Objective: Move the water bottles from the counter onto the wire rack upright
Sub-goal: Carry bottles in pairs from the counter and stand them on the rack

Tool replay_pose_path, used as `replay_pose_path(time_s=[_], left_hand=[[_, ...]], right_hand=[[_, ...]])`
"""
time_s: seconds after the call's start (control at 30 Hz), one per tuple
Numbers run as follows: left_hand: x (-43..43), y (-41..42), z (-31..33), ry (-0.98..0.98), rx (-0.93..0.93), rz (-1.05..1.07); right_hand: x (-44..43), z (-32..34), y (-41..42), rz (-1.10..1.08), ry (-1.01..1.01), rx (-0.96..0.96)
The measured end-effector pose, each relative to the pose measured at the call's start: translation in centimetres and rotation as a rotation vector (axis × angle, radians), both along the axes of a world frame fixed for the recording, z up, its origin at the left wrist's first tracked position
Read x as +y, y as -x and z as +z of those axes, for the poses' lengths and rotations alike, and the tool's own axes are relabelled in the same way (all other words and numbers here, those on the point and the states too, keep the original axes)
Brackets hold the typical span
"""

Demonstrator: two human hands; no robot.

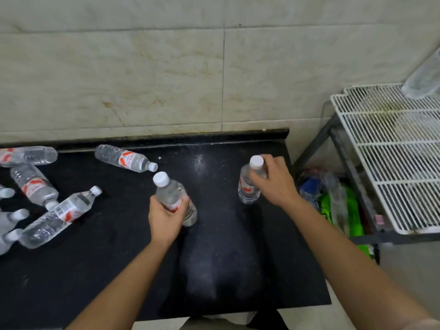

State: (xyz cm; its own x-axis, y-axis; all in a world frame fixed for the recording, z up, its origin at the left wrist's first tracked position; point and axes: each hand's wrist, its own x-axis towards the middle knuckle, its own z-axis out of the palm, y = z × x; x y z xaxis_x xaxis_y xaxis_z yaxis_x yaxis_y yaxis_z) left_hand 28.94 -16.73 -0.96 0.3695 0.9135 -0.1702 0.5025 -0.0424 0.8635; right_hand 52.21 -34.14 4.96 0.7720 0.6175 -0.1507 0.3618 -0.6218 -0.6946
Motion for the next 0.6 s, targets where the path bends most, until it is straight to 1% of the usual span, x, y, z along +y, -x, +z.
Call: replay_pose_path(time_s=[0.03,0.1,0.17,0.23,0.37,0.4,0.47,0.6], left_hand=[[-0.4,-0.3,0.4,0.031,-0.026,0.038],[-1.4,-0.7,0.8,0.063,-0.050,0.050],[-2.4,-0.5,0.3,0.071,-0.017,-0.003],[-3.3,0.1,-0.5,0.057,0.026,-0.081],[-4.3,0.5,-1.2,0.053,0.031,-0.151],[-4.3,0.5,-1.0,0.048,0.028,-0.149],[-3.9,0.5,-0.6,0.061,0.013,-0.134],[-2.8,0.9,-0.2,0.112,-0.016,-0.123]], right_hand=[[-0.6,-1.1,0.6,0.007,-0.019,0.013],[-1.5,-2.9,1.7,0.033,-0.083,0.082],[-1.6,-3.9,2.3,-0.010,-0.157,0.149],[-1.3,-4.9,2.6,-0.105,-0.203,0.200],[-1.8,-8.2,3.7,-0.165,-0.150,0.270],[-2.2,-8.9,4.2,-0.216,-0.169,0.279],[-2.9,-9.6,4.9,-0.296,-0.160,0.225],[-2.3,-8.1,4.6,-0.176,-0.098,0.173]])
